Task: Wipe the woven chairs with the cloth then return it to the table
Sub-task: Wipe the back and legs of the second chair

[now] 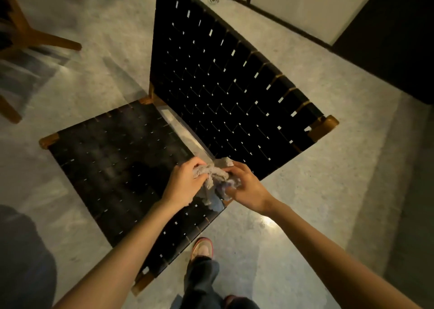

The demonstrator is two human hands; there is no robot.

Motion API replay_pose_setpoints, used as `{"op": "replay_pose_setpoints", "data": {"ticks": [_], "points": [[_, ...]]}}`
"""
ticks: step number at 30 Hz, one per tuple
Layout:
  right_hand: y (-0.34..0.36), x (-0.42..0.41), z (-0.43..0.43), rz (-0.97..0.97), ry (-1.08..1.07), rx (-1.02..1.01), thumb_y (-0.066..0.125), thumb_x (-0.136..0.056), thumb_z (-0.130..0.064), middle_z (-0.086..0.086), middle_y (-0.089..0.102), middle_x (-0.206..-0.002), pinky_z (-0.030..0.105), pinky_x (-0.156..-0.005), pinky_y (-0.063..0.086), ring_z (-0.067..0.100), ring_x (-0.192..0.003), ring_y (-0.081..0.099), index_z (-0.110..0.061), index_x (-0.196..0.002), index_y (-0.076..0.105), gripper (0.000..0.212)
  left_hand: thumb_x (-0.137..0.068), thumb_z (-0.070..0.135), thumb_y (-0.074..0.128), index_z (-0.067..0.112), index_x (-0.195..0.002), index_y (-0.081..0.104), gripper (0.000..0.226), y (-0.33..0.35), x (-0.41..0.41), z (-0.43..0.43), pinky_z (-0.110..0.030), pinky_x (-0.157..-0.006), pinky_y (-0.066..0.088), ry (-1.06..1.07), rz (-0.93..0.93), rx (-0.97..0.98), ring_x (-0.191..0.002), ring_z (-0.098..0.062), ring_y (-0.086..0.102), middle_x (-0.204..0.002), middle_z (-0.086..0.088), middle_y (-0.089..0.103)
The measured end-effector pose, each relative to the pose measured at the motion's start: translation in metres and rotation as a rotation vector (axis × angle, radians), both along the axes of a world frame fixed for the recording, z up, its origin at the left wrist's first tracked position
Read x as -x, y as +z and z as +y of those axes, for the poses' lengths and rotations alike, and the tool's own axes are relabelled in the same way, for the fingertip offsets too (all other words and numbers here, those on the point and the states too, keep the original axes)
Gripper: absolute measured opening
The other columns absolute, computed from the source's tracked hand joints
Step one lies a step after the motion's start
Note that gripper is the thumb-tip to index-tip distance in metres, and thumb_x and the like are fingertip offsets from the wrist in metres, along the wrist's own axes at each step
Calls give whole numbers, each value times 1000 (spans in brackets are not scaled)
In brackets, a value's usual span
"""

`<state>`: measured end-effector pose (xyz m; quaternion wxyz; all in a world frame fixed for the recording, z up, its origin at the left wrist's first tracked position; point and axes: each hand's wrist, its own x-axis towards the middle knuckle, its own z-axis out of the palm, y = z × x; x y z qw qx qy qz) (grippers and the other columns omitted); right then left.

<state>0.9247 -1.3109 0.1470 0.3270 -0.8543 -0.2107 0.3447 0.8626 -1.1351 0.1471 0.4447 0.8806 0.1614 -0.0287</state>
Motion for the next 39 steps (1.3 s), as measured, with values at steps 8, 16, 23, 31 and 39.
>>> {"op": "replay_pose_setpoints", "data": {"ticks": [8,16,23,31,39], "points": [[70,-15,-39,-254,-16,-14,63,-90,-24,0,46,-138,31,-102,34,18,-125,33,-15,-118,63,30,-82,18,72,13,-96,70,15,50,-7,-29,-7,-65,46,4,-31,219,-81,3,65,-83,15,67],[82,-70,-98,-181,118,-26,62,-89,-18,13,59,-73,41,-66,47,27,-65,56,-6,-97,59,15,-84,17,71,6,-102,63,23,33,-45,-86,-22,-76,50,105,43,308,-88,-7,64,-91,-1,68],[44,-127,-166,12,357,14,63,-89,-33,-3,57,-72,24,-61,43,14,-64,52,-23,-88,53,15,-82,4,71,12,-93,67,14,26,-58,-163,-22,-75,50,315,104,320,-82,-14,64,-87,-3,69],[40,-187,-227,90,495,107,60,-91,-36,-15,55,-81,8,-67,42,1,-69,54,-36,-92,46,13,-86,2,64,1,-101,67,15,43,-69,-261,-37,-86,53,509,146,190,-92,-29,65,-96,-17,68],[96,-246,-205,-19,563,19,77,-78,-29,-14,62,-83,8,-67,45,5,-72,60,-21,-93,65,21,-87,11,65,7,-105,63,19,78,-99,-260,-12,-57,51,689,33,230,-67,-3,63,-84,-3,66]]}}
